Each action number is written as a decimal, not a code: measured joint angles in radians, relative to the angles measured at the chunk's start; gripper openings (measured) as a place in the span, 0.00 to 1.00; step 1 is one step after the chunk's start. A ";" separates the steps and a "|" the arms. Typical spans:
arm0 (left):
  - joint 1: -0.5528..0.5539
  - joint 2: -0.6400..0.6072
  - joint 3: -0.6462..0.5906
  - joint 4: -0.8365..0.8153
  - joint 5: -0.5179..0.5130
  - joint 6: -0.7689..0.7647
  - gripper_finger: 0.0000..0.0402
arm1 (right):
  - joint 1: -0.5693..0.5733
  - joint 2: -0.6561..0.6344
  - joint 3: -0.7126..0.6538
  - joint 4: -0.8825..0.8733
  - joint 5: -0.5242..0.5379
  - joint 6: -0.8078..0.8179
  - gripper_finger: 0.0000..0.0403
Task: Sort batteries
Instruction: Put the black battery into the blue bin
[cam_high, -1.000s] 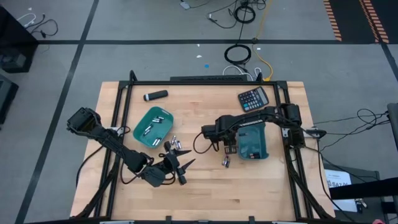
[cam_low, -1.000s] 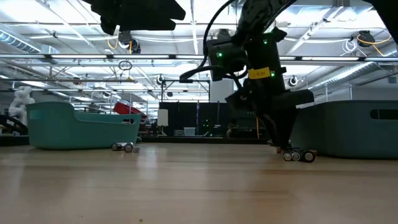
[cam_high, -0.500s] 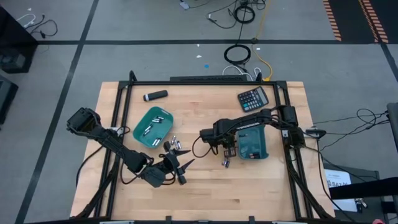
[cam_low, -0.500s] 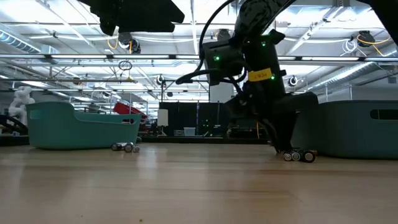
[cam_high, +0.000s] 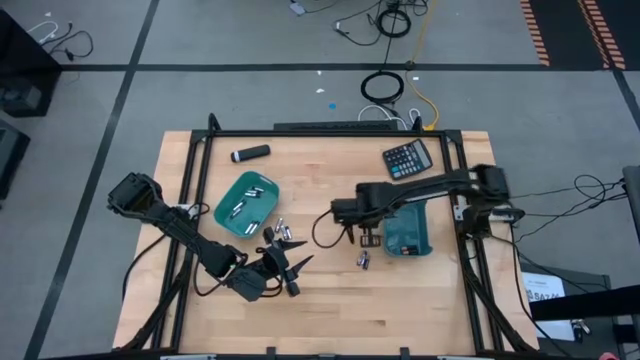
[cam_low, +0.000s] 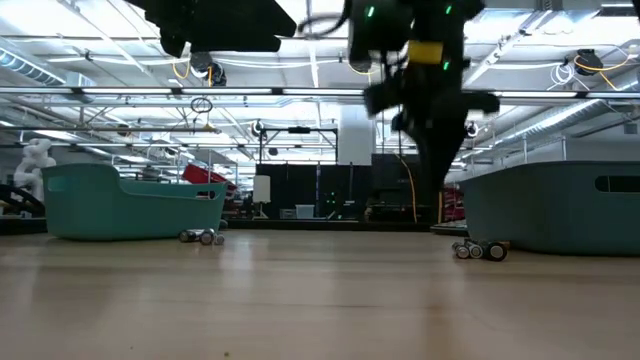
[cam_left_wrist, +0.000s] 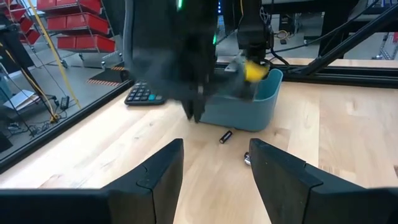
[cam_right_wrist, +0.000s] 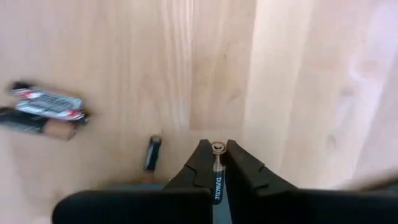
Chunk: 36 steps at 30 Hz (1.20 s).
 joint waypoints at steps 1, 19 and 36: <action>0.000 0.000 0.000 0.000 0.000 -0.006 0.48 | 0.000 -0.036 -0.001 -0.013 0.000 0.016 0.00; 0.000 0.000 0.000 -0.004 -0.007 -0.024 0.48 | 0.170 -0.809 -0.244 0.047 0.257 0.365 0.00; 0.007 0.000 0.000 0.001 -0.006 -0.030 0.48 | 0.277 -1.264 -1.055 0.741 0.383 0.497 0.15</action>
